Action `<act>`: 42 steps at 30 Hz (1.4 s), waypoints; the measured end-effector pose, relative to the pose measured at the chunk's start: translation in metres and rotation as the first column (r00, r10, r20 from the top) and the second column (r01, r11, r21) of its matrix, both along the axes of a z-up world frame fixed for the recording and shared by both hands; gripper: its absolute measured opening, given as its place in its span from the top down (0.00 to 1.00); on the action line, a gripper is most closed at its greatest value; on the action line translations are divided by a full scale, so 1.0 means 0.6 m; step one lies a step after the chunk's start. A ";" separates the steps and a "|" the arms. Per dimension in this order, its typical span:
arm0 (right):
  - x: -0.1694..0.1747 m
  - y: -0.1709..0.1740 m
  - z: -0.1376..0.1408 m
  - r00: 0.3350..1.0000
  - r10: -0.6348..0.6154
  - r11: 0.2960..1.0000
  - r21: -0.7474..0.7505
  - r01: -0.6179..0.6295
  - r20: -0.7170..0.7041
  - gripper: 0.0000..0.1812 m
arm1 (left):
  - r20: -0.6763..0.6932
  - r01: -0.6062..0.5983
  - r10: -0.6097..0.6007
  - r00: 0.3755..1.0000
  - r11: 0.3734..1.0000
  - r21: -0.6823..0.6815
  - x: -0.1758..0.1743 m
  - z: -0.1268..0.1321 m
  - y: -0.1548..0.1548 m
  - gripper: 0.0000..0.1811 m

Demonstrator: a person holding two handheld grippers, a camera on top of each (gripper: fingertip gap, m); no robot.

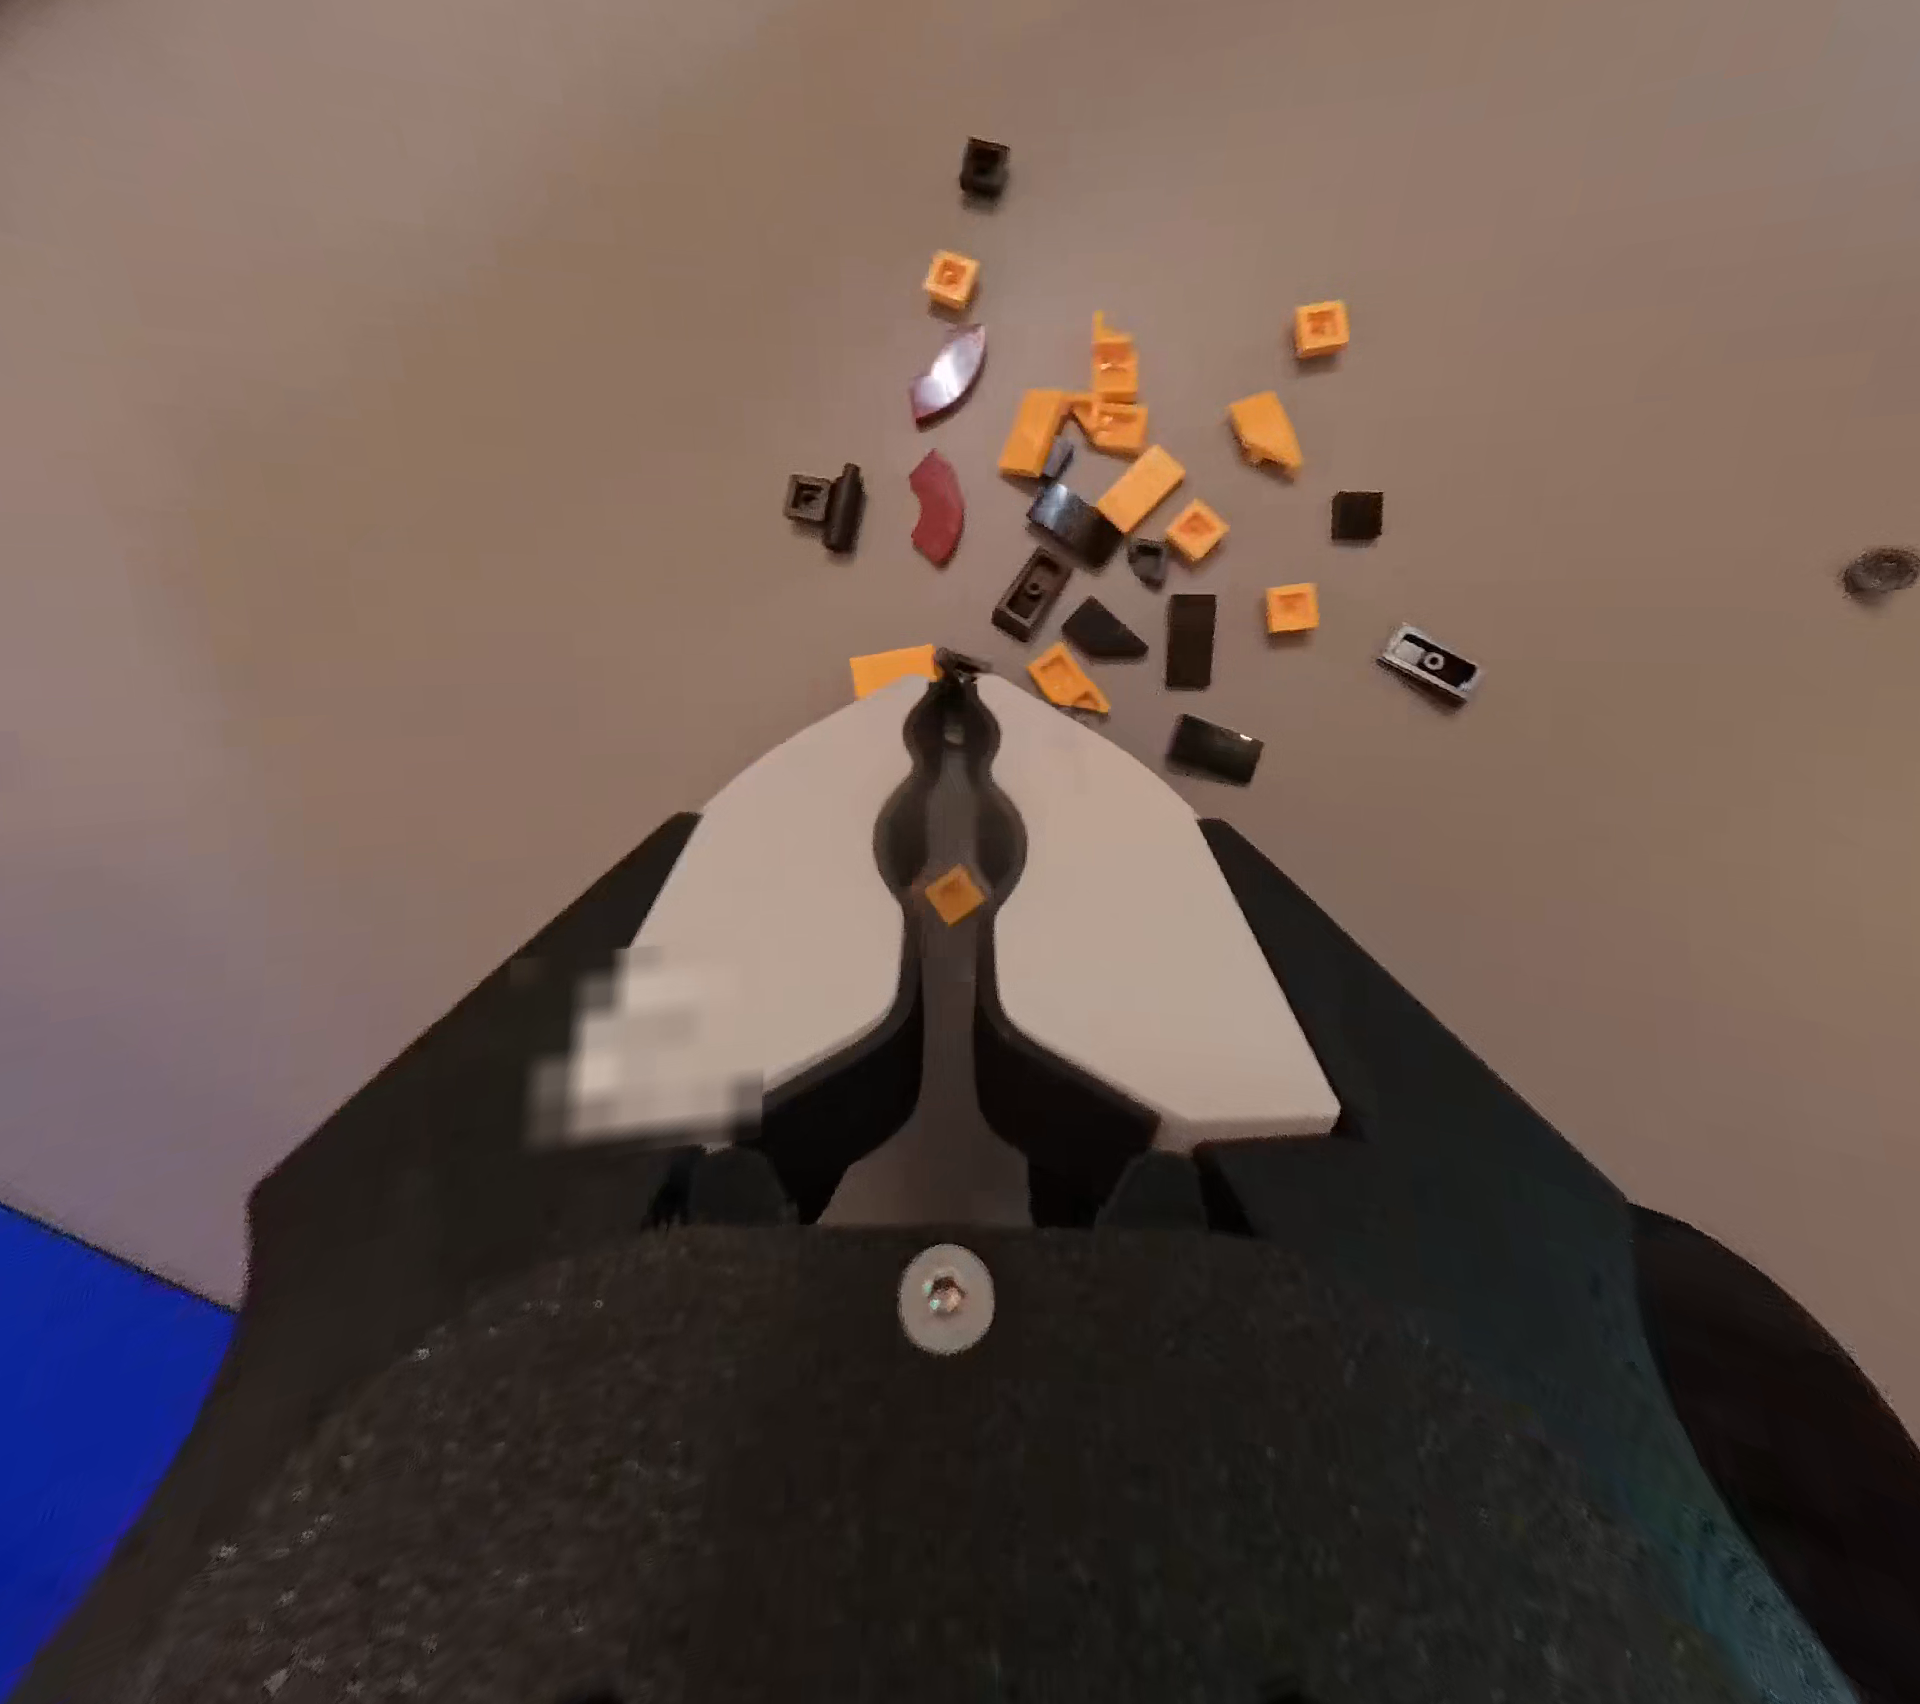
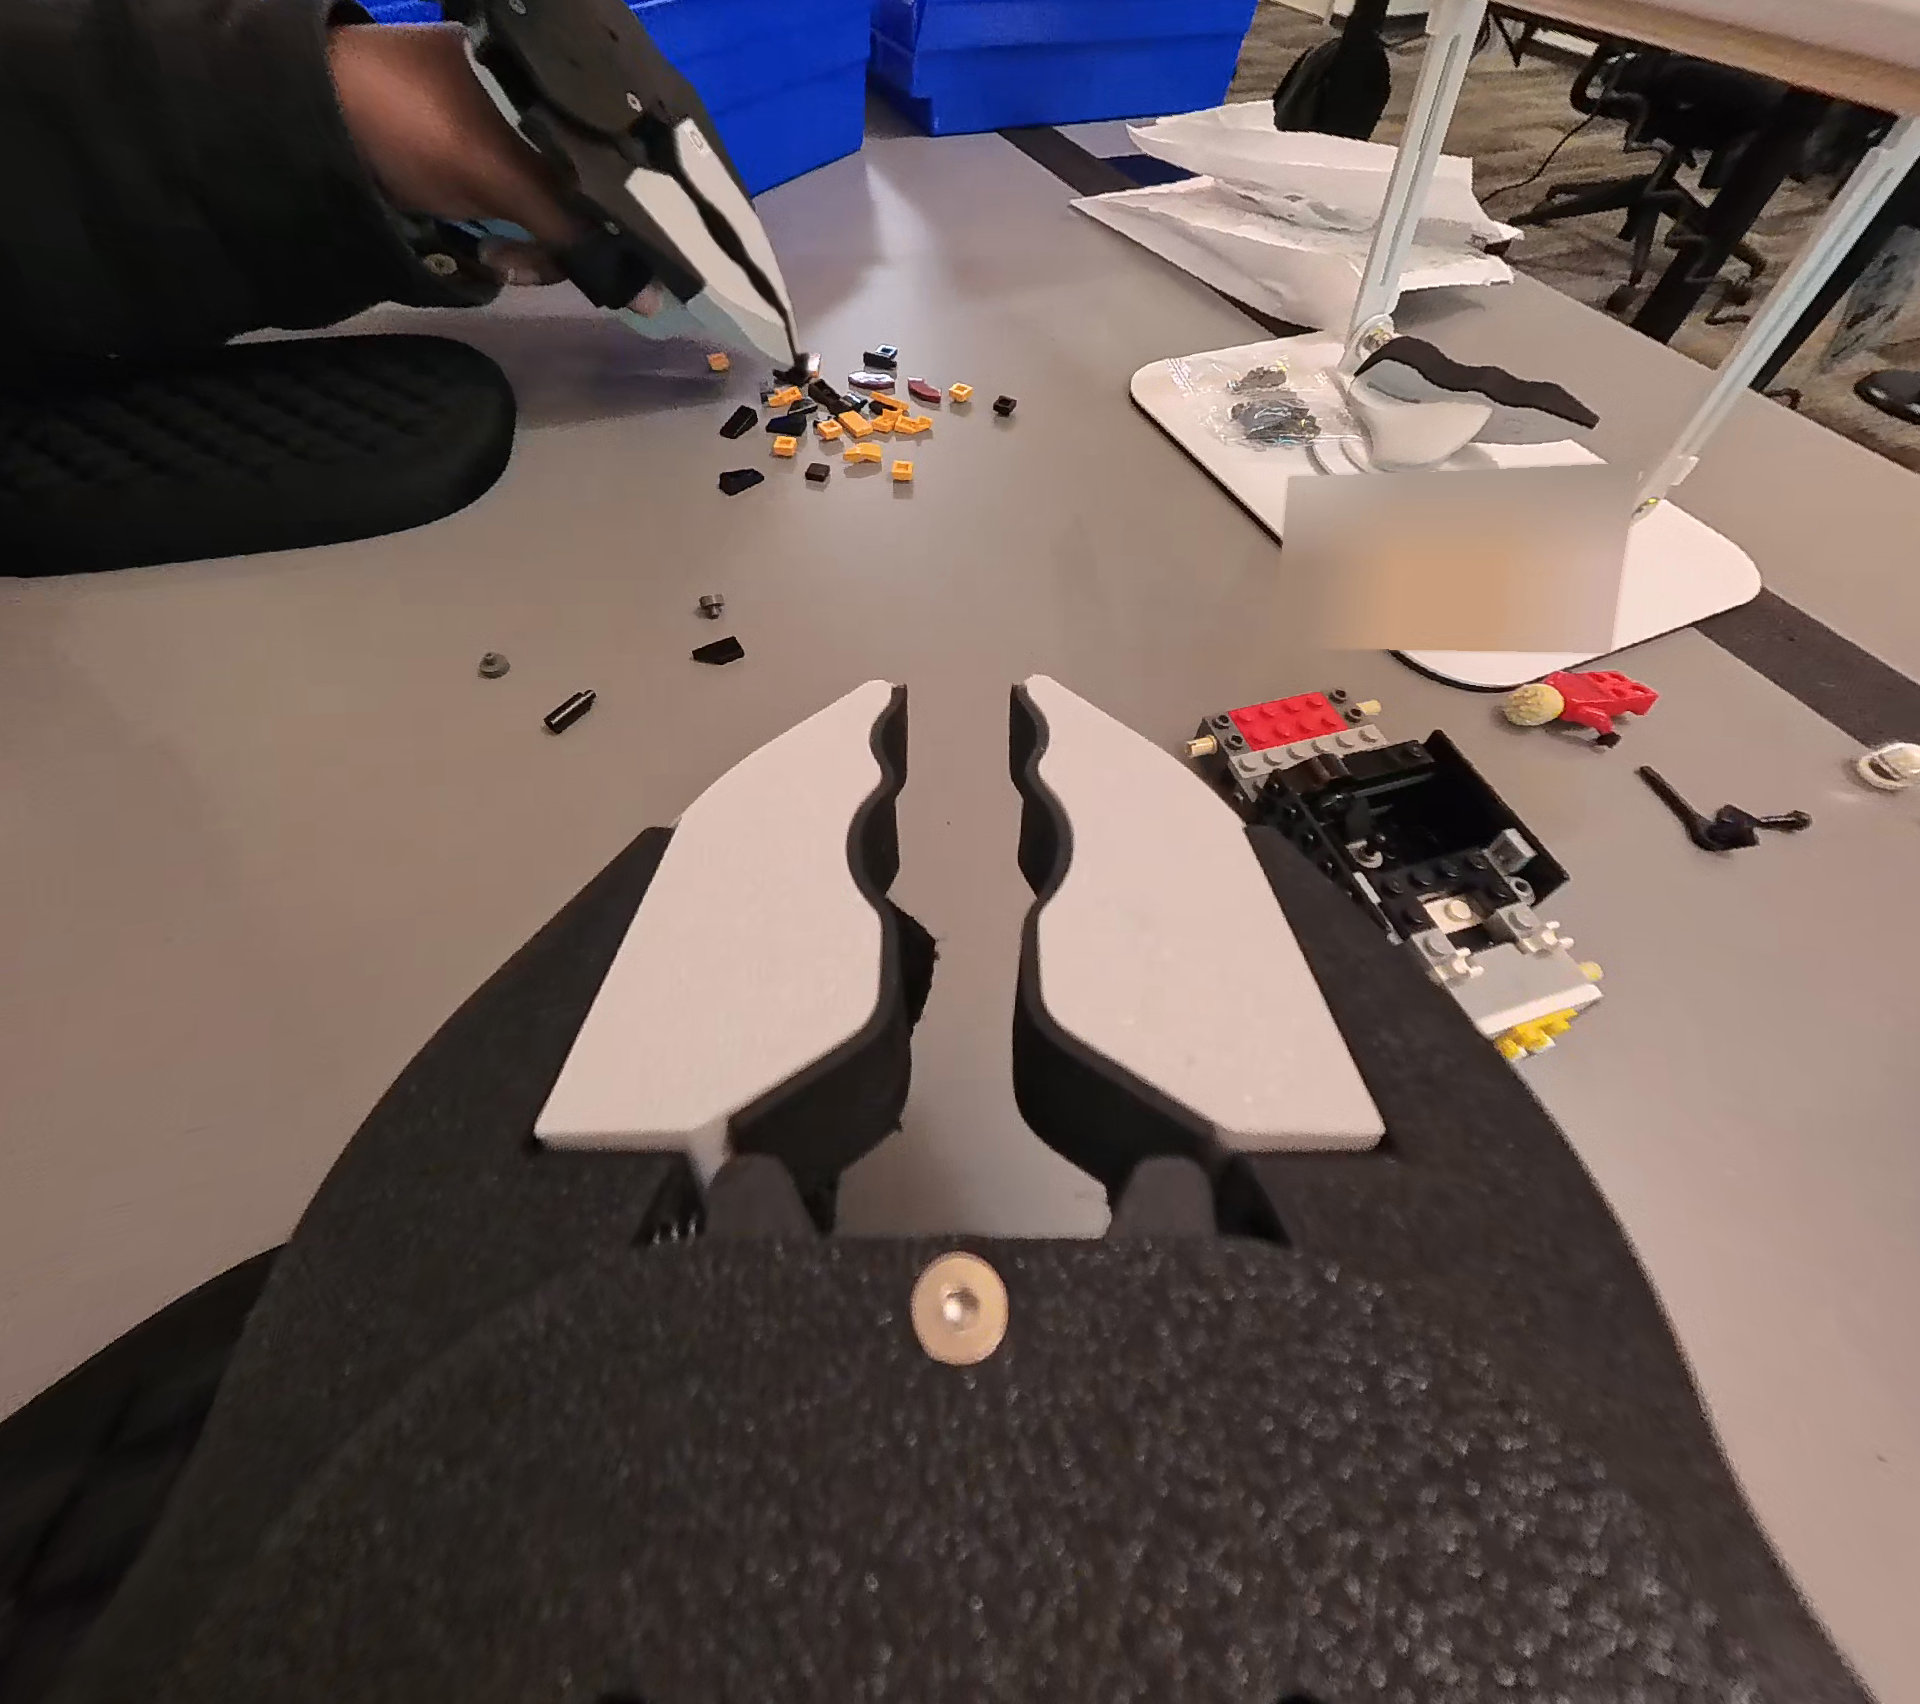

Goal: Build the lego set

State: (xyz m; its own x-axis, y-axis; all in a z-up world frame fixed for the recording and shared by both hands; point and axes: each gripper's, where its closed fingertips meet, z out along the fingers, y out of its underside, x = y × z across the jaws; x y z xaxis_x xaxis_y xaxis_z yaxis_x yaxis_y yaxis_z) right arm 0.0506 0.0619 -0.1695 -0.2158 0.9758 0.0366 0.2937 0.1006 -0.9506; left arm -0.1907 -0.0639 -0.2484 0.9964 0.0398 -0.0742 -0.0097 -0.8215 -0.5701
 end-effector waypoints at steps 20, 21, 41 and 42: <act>0.032 0.133 0.022 0.875 -0.483 0.875 -0.011 0.483 -0.031 1.00 | 0.029 0.218 -0.221 0.975 0.973 0.076 0.142 -0.006 0.018 0.90; 0.038 0.138 0.022 0.858 -0.514 0.858 -0.010 0.514 -0.022 1.00 | 0.014 0.220 -0.222 0.975 0.973 0.076 0.140 -0.007 0.019 0.91; 0.166 0.218 0.014 0.494 -0.866 0.496 -0.004 0.868 -0.071 1.00 | -0.154 0.039 -0.020 0.988 0.991 0.126 0.016 0.025 0.002 0.84; 0.164 0.216 0.013 0.499 -0.863 0.501 0.003 0.866 -0.074 1.00 | -0.148 0.057 -0.038 0.988 0.990 0.132 0.026 0.030 0.002 0.84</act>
State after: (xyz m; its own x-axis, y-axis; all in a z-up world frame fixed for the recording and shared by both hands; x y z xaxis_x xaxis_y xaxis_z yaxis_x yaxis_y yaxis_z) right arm 0.1487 0.1917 -0.1615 0.7382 0.6723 0.0555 0.2013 -0.1410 -0.9693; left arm -0.1751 -0.0628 -0.2306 0.9766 0.0122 -0.2148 -0.1373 -0.7333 -0.6659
